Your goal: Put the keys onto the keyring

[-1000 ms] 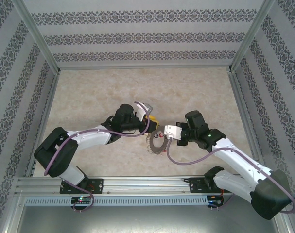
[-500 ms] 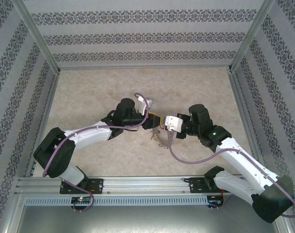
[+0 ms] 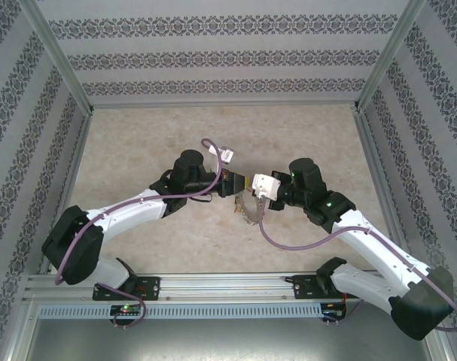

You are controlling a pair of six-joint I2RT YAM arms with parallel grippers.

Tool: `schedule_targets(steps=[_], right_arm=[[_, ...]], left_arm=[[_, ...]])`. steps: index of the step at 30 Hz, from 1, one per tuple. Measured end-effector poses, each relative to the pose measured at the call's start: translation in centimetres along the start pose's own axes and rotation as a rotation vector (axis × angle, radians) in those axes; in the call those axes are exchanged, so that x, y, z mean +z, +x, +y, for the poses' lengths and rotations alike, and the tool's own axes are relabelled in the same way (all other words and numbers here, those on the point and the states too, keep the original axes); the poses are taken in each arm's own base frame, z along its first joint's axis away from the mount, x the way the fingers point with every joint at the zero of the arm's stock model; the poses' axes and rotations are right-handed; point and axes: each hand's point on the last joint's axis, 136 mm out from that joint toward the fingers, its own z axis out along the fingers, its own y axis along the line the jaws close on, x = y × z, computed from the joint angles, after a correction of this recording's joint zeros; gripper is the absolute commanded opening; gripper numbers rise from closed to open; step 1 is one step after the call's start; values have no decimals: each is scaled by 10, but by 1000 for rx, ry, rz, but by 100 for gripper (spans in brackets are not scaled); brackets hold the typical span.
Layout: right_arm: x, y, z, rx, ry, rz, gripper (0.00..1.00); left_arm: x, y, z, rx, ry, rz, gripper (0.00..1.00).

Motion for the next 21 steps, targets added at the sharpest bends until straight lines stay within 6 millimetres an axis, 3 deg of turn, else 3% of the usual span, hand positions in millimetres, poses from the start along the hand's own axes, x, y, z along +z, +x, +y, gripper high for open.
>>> schedule_targets(steps=[16,21], right_arm=[[-2,-11,-7,7,28,-46,0],[-3,-16,-6,3,20,-71,0]], left_arm=[[-4,8,28,-58,-139,3,25],[-5,10,35,-71,-171,4,36]])
